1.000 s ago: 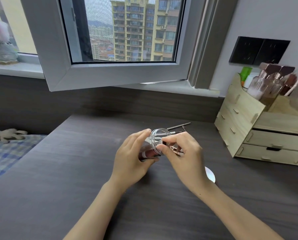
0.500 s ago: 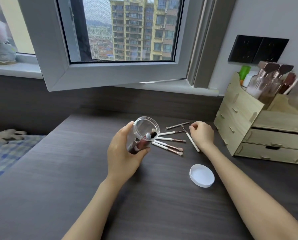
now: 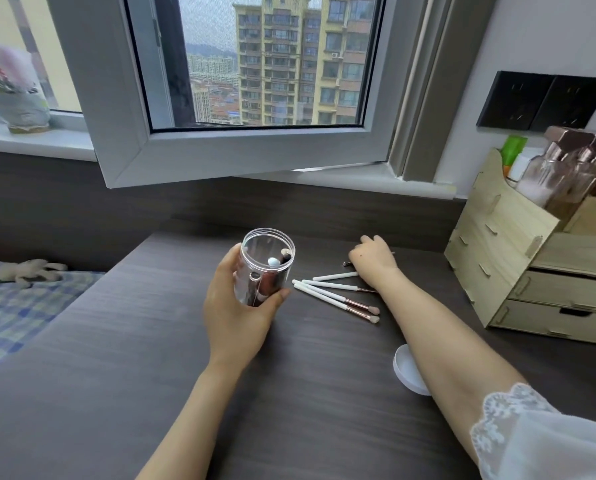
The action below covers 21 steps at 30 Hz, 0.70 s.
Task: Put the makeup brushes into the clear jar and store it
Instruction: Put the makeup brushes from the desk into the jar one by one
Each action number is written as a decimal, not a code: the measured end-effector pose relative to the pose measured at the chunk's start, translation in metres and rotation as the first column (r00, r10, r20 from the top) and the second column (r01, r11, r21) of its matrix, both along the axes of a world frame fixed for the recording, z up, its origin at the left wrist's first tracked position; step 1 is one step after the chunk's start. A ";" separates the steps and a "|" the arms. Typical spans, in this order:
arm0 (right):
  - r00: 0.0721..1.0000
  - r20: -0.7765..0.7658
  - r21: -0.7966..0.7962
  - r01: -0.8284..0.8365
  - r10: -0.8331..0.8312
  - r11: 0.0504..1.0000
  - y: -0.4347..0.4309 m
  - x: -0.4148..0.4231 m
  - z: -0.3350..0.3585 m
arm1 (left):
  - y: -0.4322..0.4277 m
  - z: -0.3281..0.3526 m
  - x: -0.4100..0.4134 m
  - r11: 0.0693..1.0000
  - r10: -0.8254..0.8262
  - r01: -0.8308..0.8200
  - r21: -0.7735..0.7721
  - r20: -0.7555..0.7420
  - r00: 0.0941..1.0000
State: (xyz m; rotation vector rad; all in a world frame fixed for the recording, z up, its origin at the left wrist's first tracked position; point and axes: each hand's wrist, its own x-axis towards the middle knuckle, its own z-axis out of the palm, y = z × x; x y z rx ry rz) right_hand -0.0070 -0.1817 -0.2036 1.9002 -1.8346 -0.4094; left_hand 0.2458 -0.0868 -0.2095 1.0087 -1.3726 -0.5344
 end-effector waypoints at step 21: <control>0.951 0.306 -0.080 0.065 -0.038 0.995 -0.009 -0.006 -0.003 | 0.002 -0.002 -0.002 0.999 0.006 -0.002 -0.037 0.105 0.994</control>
